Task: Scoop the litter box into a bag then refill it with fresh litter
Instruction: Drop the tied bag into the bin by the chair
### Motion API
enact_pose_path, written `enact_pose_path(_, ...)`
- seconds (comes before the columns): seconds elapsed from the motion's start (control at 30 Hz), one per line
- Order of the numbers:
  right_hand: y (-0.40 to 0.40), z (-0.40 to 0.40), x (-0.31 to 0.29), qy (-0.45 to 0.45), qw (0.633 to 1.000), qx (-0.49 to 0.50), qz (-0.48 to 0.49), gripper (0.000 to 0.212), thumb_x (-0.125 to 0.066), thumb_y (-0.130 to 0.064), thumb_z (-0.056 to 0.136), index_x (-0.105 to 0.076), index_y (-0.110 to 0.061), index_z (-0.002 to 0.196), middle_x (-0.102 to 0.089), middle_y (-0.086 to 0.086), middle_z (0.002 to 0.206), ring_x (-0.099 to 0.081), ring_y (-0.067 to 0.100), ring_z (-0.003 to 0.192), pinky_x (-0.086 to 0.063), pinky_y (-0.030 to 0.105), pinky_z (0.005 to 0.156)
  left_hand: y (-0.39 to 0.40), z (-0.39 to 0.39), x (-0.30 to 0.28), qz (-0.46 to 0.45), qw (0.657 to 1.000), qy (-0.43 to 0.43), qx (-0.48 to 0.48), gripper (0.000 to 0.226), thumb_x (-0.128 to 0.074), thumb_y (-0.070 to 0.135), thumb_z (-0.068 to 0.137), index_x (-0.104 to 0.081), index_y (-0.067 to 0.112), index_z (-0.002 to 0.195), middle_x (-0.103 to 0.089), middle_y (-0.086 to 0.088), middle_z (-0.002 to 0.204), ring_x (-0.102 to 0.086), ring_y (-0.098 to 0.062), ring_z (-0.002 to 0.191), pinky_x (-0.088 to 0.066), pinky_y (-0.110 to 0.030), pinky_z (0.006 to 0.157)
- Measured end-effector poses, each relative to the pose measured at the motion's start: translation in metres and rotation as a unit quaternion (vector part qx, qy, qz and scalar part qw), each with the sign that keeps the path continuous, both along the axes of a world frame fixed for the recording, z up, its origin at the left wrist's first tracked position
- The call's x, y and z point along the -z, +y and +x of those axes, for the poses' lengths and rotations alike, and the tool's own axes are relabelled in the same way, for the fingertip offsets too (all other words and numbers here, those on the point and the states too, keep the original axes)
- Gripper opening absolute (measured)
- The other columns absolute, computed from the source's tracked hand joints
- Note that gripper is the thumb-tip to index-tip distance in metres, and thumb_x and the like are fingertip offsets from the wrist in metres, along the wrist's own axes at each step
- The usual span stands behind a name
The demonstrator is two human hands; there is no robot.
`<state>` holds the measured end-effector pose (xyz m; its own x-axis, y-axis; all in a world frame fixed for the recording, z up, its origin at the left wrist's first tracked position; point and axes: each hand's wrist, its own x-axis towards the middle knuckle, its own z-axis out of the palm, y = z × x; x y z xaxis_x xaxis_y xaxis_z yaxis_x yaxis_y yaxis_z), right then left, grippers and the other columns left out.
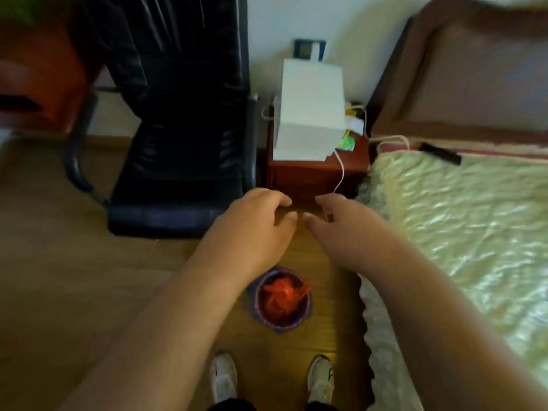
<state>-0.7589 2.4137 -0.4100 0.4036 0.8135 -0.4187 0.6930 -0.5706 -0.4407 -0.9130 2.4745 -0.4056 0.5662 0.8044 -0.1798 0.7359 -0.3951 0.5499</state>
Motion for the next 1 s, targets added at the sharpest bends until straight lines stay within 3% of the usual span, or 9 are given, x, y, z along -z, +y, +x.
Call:
enact_pose_path(0.1,-0.016,-0.004,-0.103,-0.019,0.998,0.004,0.061,0.059,-0.05,-0.059,0.097,-0.04,-0.033,0.15,-0.054,-0.003,0.146,-0.056,0.021,0.126,-0.049,0.037,0.093,-0.015,0.001,-0.108,0.062,0.998,-0.019,0.018,0.04,-0.05,0.048,0.102,-0.052,0.037,0.14,-0.048,0.013,0.146,-0.052,-0.008,0.124,-0.046,-0.029,0.098)
enact_pose_path(0.23,-0.048,-0.002,-0.216,-0.076,0.986,0.001,0.149,0.066,-0.046,-0.066,0.094,-0.036,-0.035,0.151,-0.051,-0.003,0.15,-0.056,0.024,0.129,-0.052,0.046,0.1,-0.041,0.009,-0.218,0.149,0.988,-0.023,0.031,0.041,-0.049,0.047,0.102,-0.051,0.036,0.142,-0.049,0.007,0.149,-0.05,-0.016,0.132,-0.045,-0.039,0.107)
enact_pose_path(0.33,-0.08,0.013,-0.277,-0.114,0.976,0.007,0.184,0.067,-0.046,-0.067,0.094,-0.036,-0.033,0.151,-0.052,-0.002,0.148,-0.057,0.024,0.127,-0.052,0.047,0.099,-0.065,0.018,-0.276,0.184,0.981,-0.038,0.056,0.039,-0.049,0.049,0.103,-0.054,0.037,0.14,-0.05,0.006,0.149,-0.05,-0.017,0.133,-0.044,-0.042,0.11)
enact_pose_path(0.43,-0.116,0.032,-0.323,-0.141,0.971,0.02,0.193,0.066,-0.048,-0.064,0.095,-0.038,-0.03,0.151,-0.053,-0.002,0.147,-0.055,0.022,0.128,-0.049,0.046,0.103,-0.088,0.032,-0.315,0.204,0.973,-0.067,0.086,0.035,-0.048,0.047,0.103,-0.057,0.041,0.137,-0.052,0.01,0.147,-0.051,-0.013,0.129,-0.042,-0.031,0.103)
enact_pose_path(0.53,-0.152,0.053,-0.356,-0.154,0.965,0.053,0.206,0.065,-0.049,-0.063,0.096,-0.04,-0.029,0.15,-0.049,-0.002,0.151,-0.053,0.022,0.131,-0.047,0.044,0.106,-0.107,0.053,-0.343,0.217,0.967,-0.084,0.1,0.037,-0.047,0.048,0.103,-0.054,0.042,0.138,-0.049,0.011,0.15,-0.049,-0.012,0.132,-0.037,-0.028,0.101)
enact_pose_path(0.67,-0.196,0.078,-0.377,-0.177,0.953,0.104,0.225,0.053,-0.05,-0.06,0.097,-0.05,-0.027,0.138,-0.055,-0.003,0.139,-0.057,0.02,0.121,-0.049,0.041,0.097,-0.129,0.084,-0.358,0.232,0.962,-0.08,0.116,0.039,-0.045,0.055,0.101,-0.054,0.045,0.138,-0.049,0.012,0.151,-0.048,-0.015,0.134,-0.041,-0.037,0.107)
enact_pose_path(0.8,-0.232,0.101,-0.374,-0.191,0.948,0.149,0.209,0.059,-0.048,-0.061,0.096,-0.043,-0.03,0.146,-0.047,-0.006,0.151,-0.052,0.02,0.131,-0.047,0.043,0.101,-0.147,0.118,-0.352,0.212,0.964,-0.075,0.141,0.047,-0.044,0.062,0.097,-0.05,0.046,0.14,-0.049,0.011,0.151,-0.052,-0.018,0.131,-0.046,-0.045,0.107)
enact_pose_path(1.0,-0.284,0.123,-0.37,-0.221,0.921,0.256,0.195,0.065,-0.047,-0.067,0.094,-0.04,-0.033,0.149,-0.048,-0.008,0.15,-0.052,0.02,0.131,-0.046,0.048,0.106,-0.163,0.16,-0.337,0.192,0.953,-0.071,0.221,0.047,-0.041,0.062,0.097,-0.049,0.046,0.14,-0.046,0.02,0.149,-0.048,-0.014,0.131,-0.044,-0.044,0.106)
